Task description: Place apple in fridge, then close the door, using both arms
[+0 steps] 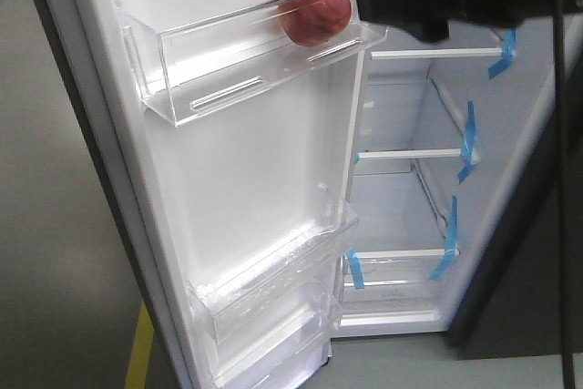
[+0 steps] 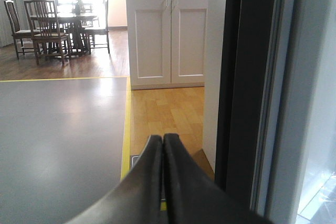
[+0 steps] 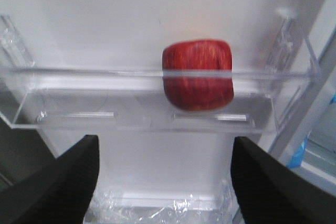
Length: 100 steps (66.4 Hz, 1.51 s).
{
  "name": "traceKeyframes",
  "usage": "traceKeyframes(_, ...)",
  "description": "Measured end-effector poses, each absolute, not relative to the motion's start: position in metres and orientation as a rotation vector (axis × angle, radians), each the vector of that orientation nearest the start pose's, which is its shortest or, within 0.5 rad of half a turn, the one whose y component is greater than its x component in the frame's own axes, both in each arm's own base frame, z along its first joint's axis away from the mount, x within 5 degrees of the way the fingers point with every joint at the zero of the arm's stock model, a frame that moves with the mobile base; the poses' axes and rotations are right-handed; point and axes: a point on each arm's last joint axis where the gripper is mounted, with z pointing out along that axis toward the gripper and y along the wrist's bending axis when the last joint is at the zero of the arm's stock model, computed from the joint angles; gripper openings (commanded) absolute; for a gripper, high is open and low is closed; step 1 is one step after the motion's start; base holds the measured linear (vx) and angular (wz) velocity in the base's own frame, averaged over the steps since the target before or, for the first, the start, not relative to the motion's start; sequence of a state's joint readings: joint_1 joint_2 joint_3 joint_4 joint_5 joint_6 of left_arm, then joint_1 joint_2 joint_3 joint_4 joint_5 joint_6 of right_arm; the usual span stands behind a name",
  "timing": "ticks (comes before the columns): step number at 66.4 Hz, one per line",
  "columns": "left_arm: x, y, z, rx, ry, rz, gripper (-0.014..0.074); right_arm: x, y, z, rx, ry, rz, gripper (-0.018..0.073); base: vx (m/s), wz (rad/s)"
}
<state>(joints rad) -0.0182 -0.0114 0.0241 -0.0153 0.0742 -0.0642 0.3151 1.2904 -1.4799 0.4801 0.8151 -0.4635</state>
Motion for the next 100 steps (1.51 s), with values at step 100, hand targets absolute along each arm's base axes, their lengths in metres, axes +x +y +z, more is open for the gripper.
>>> traceKeyframes(100, 0.057, -0.001, 0.203, -0.076, 1.528, -0.109, -0.0006, 0.038, 0.051, 0.276, -0.629, 2.079, 0.606, 0.0452, 0.00, 0.00)
